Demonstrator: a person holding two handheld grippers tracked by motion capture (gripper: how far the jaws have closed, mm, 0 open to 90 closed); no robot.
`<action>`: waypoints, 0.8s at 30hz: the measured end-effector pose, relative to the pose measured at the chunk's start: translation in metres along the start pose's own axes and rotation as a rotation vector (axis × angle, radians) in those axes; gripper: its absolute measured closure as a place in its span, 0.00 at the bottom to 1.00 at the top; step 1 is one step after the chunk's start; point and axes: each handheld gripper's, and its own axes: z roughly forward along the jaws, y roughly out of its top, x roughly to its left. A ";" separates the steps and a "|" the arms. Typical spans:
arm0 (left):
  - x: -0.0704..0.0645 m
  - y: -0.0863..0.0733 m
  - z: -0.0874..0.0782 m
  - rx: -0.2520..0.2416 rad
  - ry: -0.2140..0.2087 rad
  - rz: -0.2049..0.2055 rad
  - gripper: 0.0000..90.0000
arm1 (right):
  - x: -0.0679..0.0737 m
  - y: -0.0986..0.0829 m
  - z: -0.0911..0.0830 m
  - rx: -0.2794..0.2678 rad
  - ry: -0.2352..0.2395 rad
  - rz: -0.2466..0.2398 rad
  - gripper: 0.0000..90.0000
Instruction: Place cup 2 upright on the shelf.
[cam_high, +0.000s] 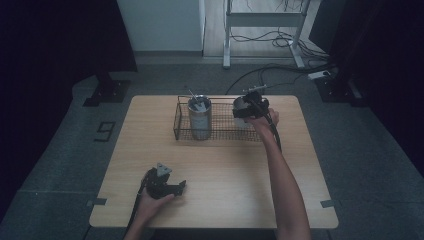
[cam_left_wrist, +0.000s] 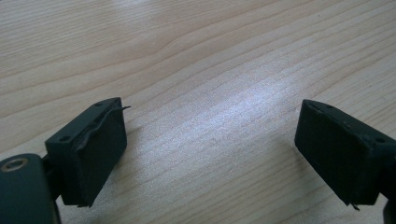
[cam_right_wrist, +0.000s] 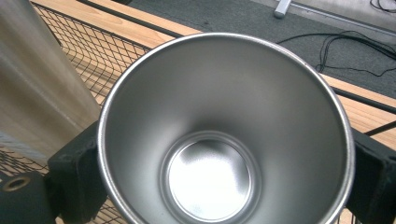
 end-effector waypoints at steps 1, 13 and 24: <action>0.000 0.000 0.000 0.000 0.000 0.000 0.10 | 0.000 0.000 0.001 0.001 0.000 0.002 0.07; 0.000 0.000 0.000 0.000 0.000 0.001 0.10 | -0.001 -0.004 0.016 0.014 -0.008 0.021 0.07; 0.000 0.000 0.000 -0.001 0.001 -0.001 0.11 | -0.001 -0.011 0.031 0.040 -0.008 0.023 0.07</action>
